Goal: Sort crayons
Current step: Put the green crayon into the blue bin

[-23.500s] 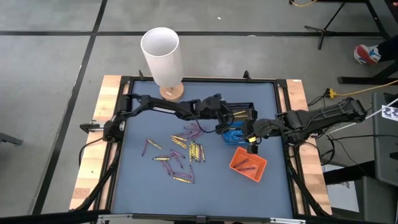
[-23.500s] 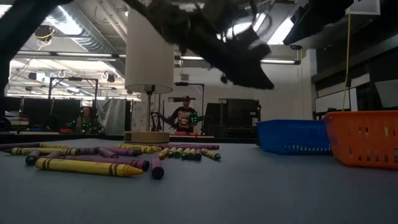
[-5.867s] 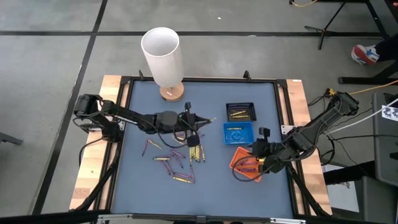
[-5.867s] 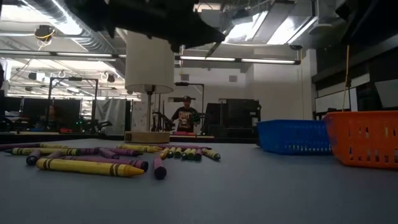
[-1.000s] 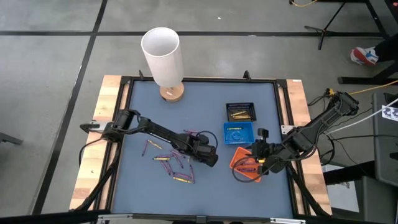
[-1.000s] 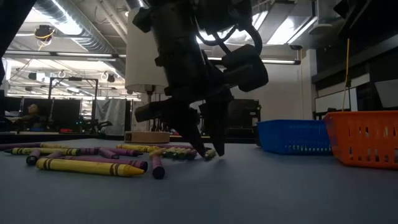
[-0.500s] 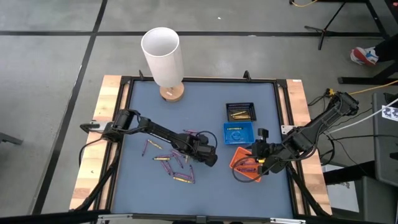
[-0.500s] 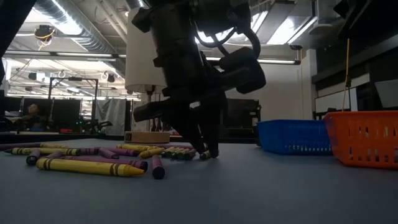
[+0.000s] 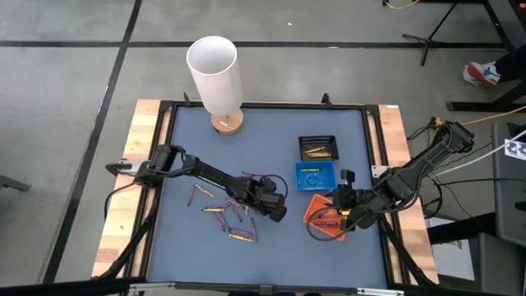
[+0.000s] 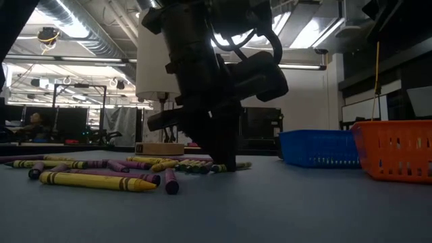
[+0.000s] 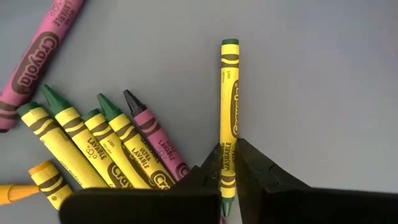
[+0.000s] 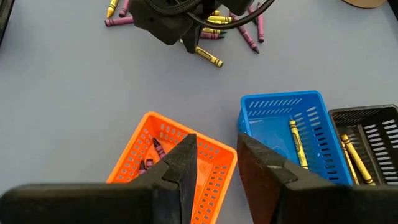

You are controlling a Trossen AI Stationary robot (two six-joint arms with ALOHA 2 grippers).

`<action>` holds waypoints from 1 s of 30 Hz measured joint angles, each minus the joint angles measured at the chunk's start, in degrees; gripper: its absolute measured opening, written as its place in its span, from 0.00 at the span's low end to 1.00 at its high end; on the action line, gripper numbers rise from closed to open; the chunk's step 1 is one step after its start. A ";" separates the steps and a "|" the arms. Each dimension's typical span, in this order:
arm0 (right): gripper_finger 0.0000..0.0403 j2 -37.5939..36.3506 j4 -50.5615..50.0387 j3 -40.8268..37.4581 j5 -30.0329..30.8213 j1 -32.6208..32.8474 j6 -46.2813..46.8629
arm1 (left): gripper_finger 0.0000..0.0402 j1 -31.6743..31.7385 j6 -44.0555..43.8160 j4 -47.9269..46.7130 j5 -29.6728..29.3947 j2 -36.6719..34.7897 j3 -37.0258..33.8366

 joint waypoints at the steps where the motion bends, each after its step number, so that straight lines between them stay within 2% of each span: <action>1: 0.28 0.00 -0.01 0.00 0.00 0.00 0.01 | 0.02 0.00 0.51 0.19 -0.22 0.00 -0.02; 7: 0.28 0.00 -0.01 0.00 0.00 0.00 0.01 | 0.02 0.12 3.71 1.15 -1.90 -0.57 -0.15; 17: 0.28 0.00 0.01 0.00 -0.02 0.00 0.01 | 0.02 0.11 8.63 1.59 -1.11 -0.68 0.18; 22: 0.28 0.00 0.02 0.00 0.00 0.00 0.01 | 0.02 0.11 13.50 1.29 1.19 -0.76 3.95; 30: 0.28 0.00 0.02 0.00 -0.01 0.00 0.01 | 0.02 0.11 25.39 0.72 1.68 -0.87 15.11</action>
